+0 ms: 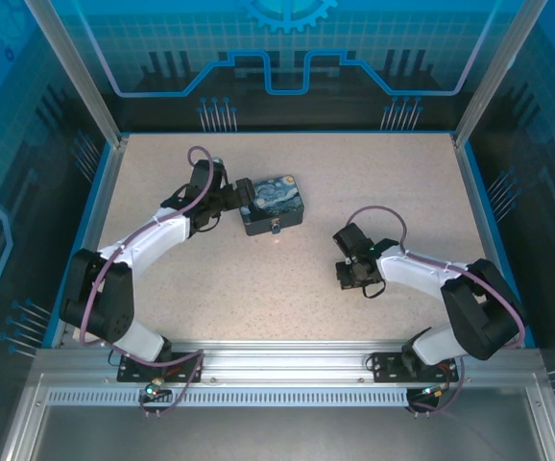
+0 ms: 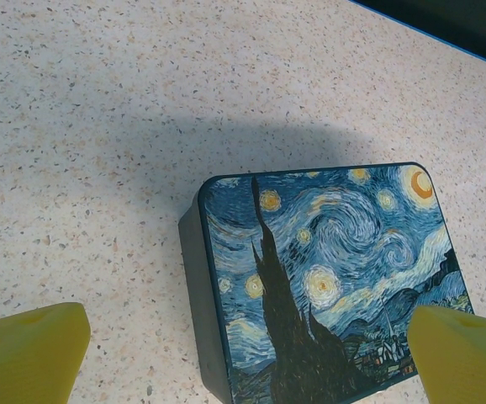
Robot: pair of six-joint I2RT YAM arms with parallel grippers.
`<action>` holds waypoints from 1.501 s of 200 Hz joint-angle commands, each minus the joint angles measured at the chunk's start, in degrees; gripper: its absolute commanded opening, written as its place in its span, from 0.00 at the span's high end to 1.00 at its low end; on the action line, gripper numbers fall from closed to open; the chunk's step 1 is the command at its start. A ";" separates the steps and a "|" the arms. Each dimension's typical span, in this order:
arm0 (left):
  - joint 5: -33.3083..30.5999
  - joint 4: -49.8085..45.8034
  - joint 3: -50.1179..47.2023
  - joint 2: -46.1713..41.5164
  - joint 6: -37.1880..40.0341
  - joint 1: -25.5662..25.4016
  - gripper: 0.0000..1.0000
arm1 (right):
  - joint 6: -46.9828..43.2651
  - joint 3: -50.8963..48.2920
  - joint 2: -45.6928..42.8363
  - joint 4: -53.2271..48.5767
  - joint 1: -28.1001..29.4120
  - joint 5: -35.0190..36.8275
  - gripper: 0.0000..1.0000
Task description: Unlock the padlock with the key
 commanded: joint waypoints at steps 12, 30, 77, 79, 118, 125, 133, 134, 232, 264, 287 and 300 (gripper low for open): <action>-0.76 -1.19 -0.22 -1.39 1.27 -0.35 0.01 | 0.87 -1.26 -2.33 0.30 0.78 -0.53 0.93; 0.10 -0.95 -0.30 -2.22 1.62 -0.31 0.01 | 0.26 -1.54 -3.21 0.82 0.43 -0.95 0.97; 8.08 4.19 -2.64 -8.00 4.89 -0.34 0.01 | -1.44 -6.68 -12.60 10.45 -5.12 -11.27 1.00; 8.31 4.40 -2.81 -8.31 4.93 -0.30 0.01 | -1.44 -7.01 -13.21 11.05 -5.67 -12.15 1.00; 22.42 11.86 -5.09 -13.71 5.48 -0.35 0.01 | -0.23 -13.33 -25.38 24.97 -15.67 -30.89 1.00; 25.48 13.23 -5.09 -14.27 4.99 -0.35 0.02 | 1.06 -14.01 -27.76 27.48 -17.27 -33.31 1.00; 28.85 14.98 -5.01 -14.74 4.15 -0.34 0.02 | 2.84 -14.71 -30.41 30.72 -18.94 -35.58 1.00; 29.29 15.25 -5.01 -14.80 4.01 -0.30 0.02 | 2.98 -14.78 -30.70 31.09 -19.10 -35.82 1.00; 45.72 45.53 -0.63 -5.93 -15.35 -7.94 0.10 | 23.63 -9.14 -32.66 58.86 -18.01 -38.77 1.00; 45.48 45.08 2.32 -2.66 -14.27 -11.28 0.12 | 24.48 -5.43 -28.90 61.91 -13.73 -37.55 1.00; 44.91 45.26 3.07 -1.66 -13.65 -12.63 0.14 | 25.51 -3.79 -25.92 64.25 -12.86 -38.16 1.00; 44.77 45.36 3.24 -1.24 -13.54 -12.96 0.17 | 26.10 -3.27 -24.44 65.65 -12.39 -38.37 1.00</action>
